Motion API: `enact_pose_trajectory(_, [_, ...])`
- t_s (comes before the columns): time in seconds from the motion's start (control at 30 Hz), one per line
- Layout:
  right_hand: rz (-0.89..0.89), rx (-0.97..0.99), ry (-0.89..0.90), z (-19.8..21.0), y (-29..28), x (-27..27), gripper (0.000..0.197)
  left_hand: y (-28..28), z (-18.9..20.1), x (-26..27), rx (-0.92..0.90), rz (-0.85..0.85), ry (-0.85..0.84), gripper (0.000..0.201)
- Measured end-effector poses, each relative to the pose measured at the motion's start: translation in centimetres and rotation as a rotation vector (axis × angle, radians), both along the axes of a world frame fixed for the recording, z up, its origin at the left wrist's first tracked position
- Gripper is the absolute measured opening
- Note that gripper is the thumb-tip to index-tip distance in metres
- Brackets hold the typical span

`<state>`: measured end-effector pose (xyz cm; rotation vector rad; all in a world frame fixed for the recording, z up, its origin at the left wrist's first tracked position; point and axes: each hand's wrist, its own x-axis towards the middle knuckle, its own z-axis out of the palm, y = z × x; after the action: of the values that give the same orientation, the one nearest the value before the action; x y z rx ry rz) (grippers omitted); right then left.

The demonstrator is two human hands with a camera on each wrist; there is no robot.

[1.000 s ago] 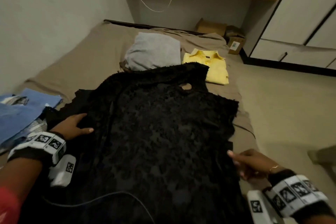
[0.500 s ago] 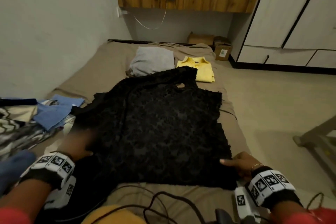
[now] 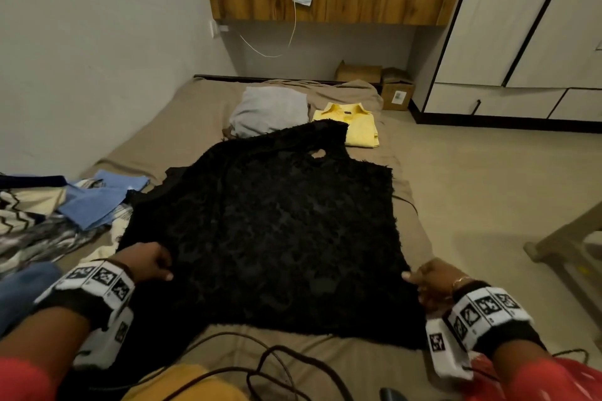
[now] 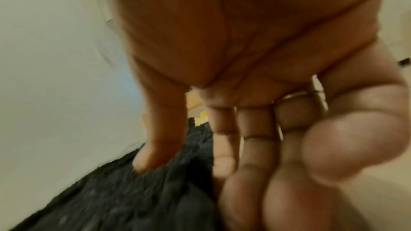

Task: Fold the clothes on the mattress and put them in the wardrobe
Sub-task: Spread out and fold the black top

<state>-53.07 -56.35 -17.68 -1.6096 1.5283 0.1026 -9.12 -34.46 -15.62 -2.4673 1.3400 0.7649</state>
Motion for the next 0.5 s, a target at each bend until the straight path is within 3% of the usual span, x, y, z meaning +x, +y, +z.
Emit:
enact_pose_trajectory(0.1, [-0.020,-0.133,-0.056,1.1,-3.7,0.6,0.027,-4.5,0.0,-2.4,-0.141,-0.049,0.082,0.039])
enact_pose_trajectory(0.17, [0.134,-0.274,0.042,0.9,-5.8,1.6,0.017,-6.6,-0.9,-4.1,-0.110,-0.055,0.147,0.046])
enact_pose_trajectory(0.23, [0.344,-0.366,0.094,0.0,-6.9,2.8,0.027,-7.3,-2.0,-5.0,-0.062,-0.078,0.144,0.054])
enact_pose_trajectory(0.33, [0.588,-0.336,0.274,-1.4,-7.4,3.4,0.047,-6.0,-3.6,-4.4,-0.019,-0.070,0.163,0.073])
enact_pose_trajectory(0.5, [0.568,-0.388,0.589,-1.1,-5.5,2.8,0.049,0.0,-3.1,-1.8,0.076,0.034,0.229,0.113])
